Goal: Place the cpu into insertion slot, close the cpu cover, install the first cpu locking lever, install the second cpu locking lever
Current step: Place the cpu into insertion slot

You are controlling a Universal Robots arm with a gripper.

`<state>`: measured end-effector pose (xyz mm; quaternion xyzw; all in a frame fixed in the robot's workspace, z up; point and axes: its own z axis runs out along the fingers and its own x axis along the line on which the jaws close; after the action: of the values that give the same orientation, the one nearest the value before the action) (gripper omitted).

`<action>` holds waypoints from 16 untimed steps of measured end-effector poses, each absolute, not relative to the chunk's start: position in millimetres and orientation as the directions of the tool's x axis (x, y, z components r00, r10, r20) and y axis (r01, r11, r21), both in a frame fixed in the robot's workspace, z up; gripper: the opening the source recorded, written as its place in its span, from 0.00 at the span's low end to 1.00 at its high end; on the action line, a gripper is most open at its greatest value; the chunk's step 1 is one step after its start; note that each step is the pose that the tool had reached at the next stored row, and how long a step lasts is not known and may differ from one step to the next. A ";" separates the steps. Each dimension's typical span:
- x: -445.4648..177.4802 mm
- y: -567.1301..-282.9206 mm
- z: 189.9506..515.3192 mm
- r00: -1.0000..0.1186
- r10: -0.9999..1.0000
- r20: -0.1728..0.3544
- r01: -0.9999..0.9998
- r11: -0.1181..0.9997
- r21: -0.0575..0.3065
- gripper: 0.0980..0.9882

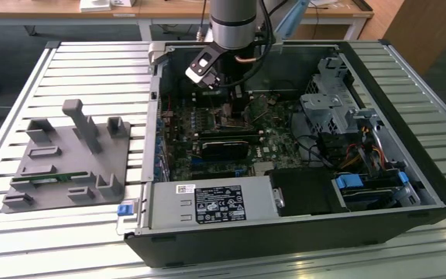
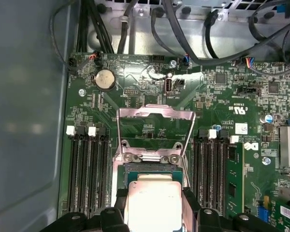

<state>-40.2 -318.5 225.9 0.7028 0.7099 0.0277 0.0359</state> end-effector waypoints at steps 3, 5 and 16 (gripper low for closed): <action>-40.6 -318.5 222.8 -0.006 1.000 -0.013 0.996 0.008 0.090 0.48; -40.9 -318.5 220.7 -0.003 1.000 -0.014 0.996 0.004 0.090 0.48; -41.2 -318.3 211.4 0.004 1.000 -0.019 0.996 -0.002 0.090 0.48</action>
<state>-41.2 -318.3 211.4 0.7074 0.7053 0.0248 0.0386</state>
